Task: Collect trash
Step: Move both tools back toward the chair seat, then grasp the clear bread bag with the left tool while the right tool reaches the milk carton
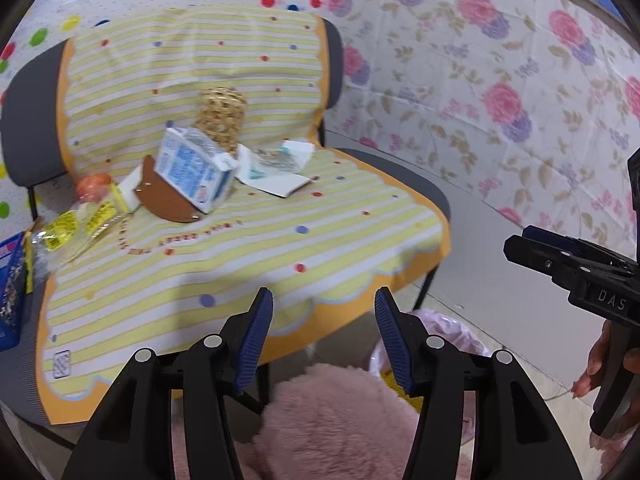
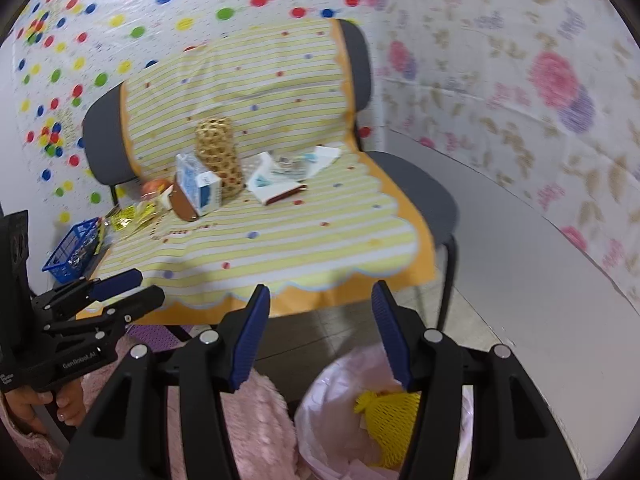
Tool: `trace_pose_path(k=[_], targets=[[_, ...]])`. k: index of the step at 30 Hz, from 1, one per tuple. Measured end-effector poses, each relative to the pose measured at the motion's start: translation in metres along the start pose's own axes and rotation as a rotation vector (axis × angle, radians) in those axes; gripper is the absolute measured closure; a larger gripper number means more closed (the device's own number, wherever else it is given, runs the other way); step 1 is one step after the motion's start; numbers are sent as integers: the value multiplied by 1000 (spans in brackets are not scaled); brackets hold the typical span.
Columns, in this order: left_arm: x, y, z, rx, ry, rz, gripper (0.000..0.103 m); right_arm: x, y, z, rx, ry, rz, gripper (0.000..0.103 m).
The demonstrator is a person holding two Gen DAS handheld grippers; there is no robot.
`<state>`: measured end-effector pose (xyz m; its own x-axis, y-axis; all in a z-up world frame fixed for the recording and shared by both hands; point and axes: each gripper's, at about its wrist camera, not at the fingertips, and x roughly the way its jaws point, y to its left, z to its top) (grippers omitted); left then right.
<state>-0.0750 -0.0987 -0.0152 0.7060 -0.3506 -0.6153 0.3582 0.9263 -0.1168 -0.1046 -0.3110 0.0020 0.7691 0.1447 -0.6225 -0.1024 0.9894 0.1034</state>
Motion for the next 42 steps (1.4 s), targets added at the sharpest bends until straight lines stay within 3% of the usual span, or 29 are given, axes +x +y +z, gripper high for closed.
trace_pose_path(k=[9, 13, 15, 23, 31, 39, 42], targets=[[-4, 61, 7, -74, -17, 164, 43, 39, 36, 35, -52, 18, 65, 50], [1, 99, 14, -110, -16, 262, 41, 56, 54, 47, -91, 22, 78, 43], [3, 119, 18, -133, -22, 304, 29, 66, 63, 54, -107, 22, 83, 34], [19, 176, 34, -172, -25, 405, 21, 108, 84, 79, -141, 16, 71, 30], [68, 223, 42, -145, 63, 479, 22, 148, 94, 102, -126, 29, 67, 40], [110, 253, 42, -107, 211, 469, 25, 172, 94, 106, -115, 56, 66, 41], [119, 256, 49, -69, 231, 484, 25, 175, 91, 107, -105, 59, 62, 41]])
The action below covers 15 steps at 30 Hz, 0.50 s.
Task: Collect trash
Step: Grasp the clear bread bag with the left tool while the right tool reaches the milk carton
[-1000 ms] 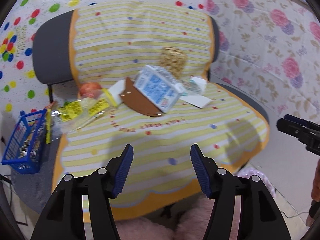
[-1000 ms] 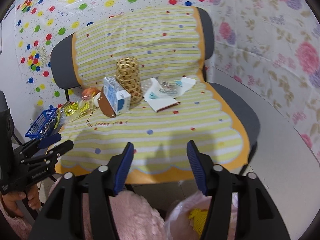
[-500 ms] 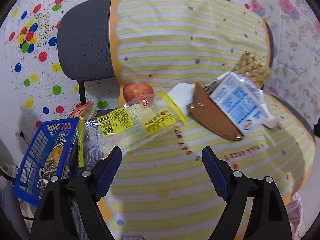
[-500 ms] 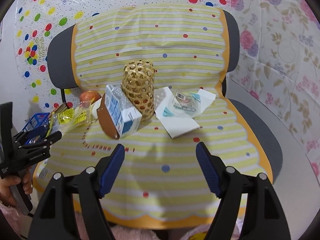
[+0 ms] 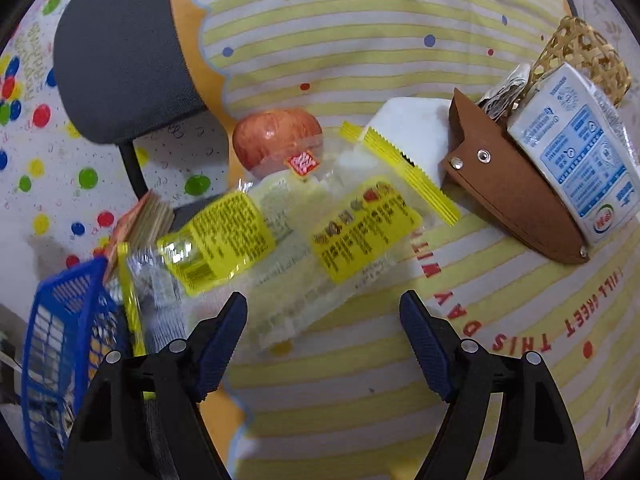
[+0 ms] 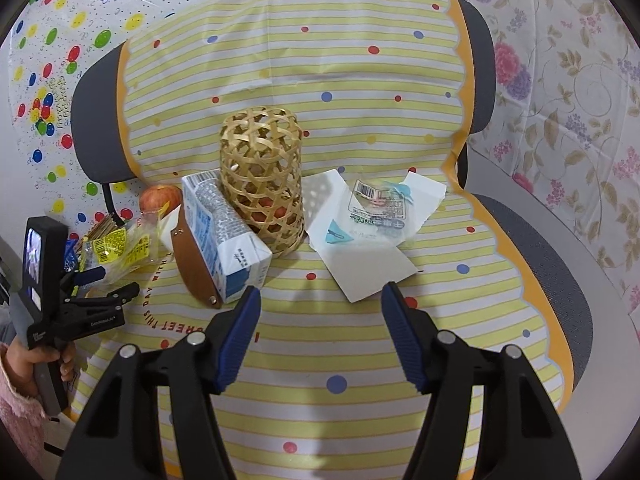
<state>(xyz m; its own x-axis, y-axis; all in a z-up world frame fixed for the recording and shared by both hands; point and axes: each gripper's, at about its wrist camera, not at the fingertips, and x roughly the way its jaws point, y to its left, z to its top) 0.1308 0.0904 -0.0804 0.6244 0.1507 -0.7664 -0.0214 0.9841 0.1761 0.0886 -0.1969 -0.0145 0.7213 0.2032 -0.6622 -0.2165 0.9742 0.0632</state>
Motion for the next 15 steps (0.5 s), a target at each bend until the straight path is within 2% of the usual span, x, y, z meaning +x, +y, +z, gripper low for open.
trace_pose_path(k=[5, 7, 9, 10, 12, 13, 14, 15], targets=[[14, -6, 16, 63, 4, 44, 26, -1, -3, -1, 5, 2, -1, 41], [16, -8, 20, 73, 3, 44, 35, -4, -3, -3, 7, 1, -1, 41], [18, -9, 25, 80, 5, 56, 58, -9, -3, -4, 7, -4, -5, 41], [18, -8, 24, 79, 6, 62, 62, -12, -4, -4, 6, -7, -7, 41], [11, -6, 23, 51, 1, 47, 81, -22, -5, -5, 1, -20, -13, 41], [2, -4, 20, 31, -13, 34, 84, -25, -6, -6, -2, -26, -16, 41], [-12, 0, 19, -3, -45, 6, 95, -29, -7, -7, -5, -31, -21, 41], [-27, 2, 17, -26, -79, -20, 98, -32, -8, -8, -7, -34, -23, 41]])
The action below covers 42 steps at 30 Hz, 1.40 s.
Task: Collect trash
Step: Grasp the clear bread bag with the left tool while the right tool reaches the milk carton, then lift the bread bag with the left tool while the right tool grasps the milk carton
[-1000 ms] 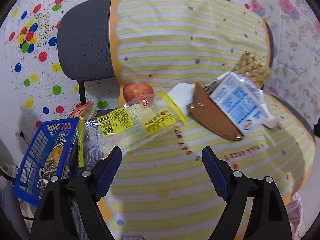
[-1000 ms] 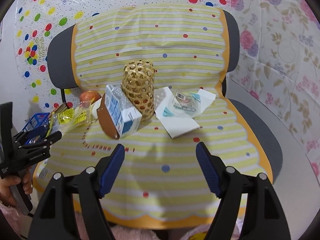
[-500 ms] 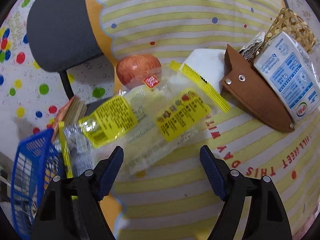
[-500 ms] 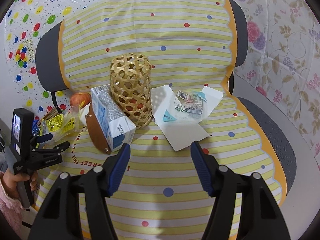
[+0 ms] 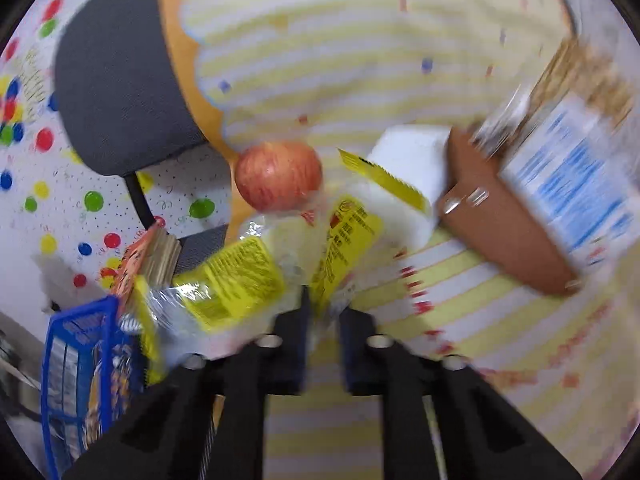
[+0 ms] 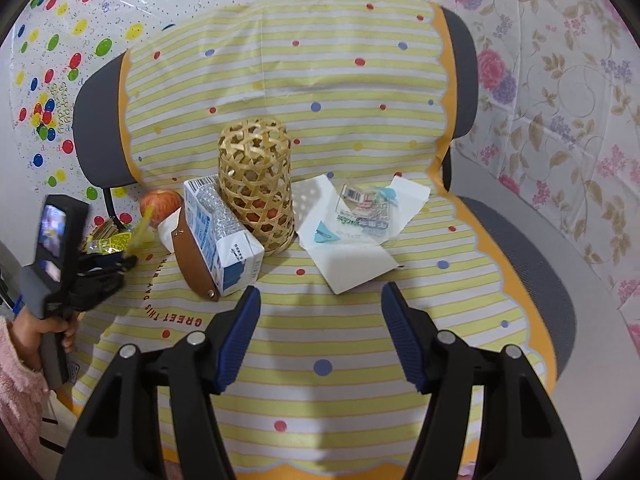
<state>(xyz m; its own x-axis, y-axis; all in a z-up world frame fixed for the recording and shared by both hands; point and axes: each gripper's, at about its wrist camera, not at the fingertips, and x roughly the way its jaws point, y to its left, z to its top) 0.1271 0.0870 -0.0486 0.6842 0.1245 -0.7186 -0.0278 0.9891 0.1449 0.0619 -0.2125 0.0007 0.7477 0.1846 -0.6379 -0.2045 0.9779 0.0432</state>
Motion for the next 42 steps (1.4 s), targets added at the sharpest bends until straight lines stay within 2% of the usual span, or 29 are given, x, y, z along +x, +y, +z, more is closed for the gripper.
trace_pose_path(k=[4, 7, 14, 15, 17, 20, 31, 33, 39, 42], targets=[[-69, 6, 1, -78, -146, -139, 101, -6, -5, -1, 13, -3, 18, 41], [-108, 7, 1, -116, -208, -230, 101, -7, -2, -1, 24, -2, 55, 41], [-148, 0, -2, -182, -263, -355, 101, 7, 22, 2, -39, 7, 135, 40], [-150, 1, -4, -193, -264, -366, 101, 12, 26, 3, -46, 12, 149, 41], [-150, 1, -5, -218, -259, -390, 101, 21, 33, 5, -53, 21, 170, 50], [-145, 2, -6, -227, -255, -386, 101, 40, 40, 12, -58, 37, 199, 55], [-123, 3, -6, -231, -234, -354, 100, 94, 53, 39, -103, 76, 217, 54], [-120, 4, -6, -220, -229, -341, 95, 101, 54, 41, -108, 86, 229, 53], [-106, 3, -14, -211, -181, -339, 92, 108, 64, 39, -159, 110, 238, 53], [-102, 1, -17, -215, -162, -365, 92, 100, 68, 33, -186, 105, 235, 64]])
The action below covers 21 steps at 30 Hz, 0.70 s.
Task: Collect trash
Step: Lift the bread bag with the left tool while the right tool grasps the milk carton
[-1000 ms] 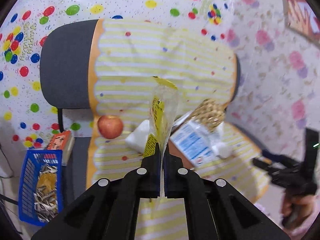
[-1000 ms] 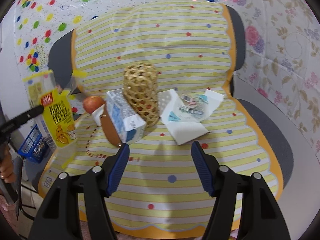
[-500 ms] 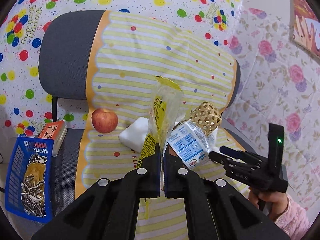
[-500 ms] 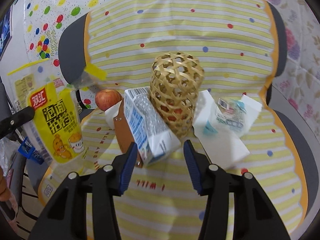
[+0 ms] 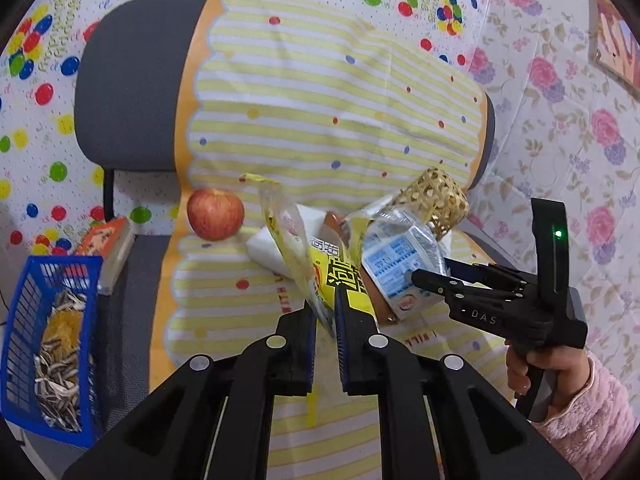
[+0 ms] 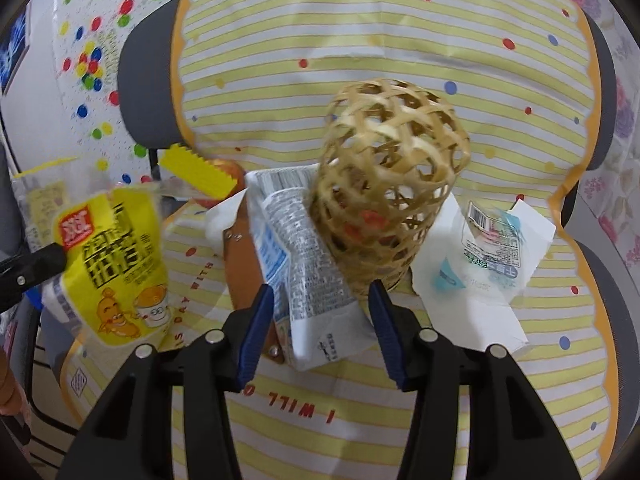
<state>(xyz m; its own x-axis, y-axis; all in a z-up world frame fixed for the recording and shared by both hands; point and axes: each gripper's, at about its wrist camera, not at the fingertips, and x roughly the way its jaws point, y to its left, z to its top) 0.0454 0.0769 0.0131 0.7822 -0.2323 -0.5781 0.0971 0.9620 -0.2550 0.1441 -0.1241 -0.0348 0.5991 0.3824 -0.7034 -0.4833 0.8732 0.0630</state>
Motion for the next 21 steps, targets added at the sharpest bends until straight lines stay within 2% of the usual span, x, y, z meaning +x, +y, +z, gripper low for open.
trace_pose_path(k=[1, 5, 12, 16, 21], targets=[[-2, -1, 0, 0, -5, -12, 96, -3, 1, -1, 0, -3, 1, 65], [-18, -11, 5, 25, -56, -13, 100, -24, 8, -2, 3, -50, -25, 67], [-61, -32, 11, 72, -151, 14, 100, -95, 10, -2, 38, -171, -66, 67], [-81, -45, 8, 95, -187, 8, 100, -138, 4, -17, 80, -204, -87, 67], [-100, -62, -1, 105, -203, -36, 100, -168, -6, -43, 126, -213, -106, 67]])
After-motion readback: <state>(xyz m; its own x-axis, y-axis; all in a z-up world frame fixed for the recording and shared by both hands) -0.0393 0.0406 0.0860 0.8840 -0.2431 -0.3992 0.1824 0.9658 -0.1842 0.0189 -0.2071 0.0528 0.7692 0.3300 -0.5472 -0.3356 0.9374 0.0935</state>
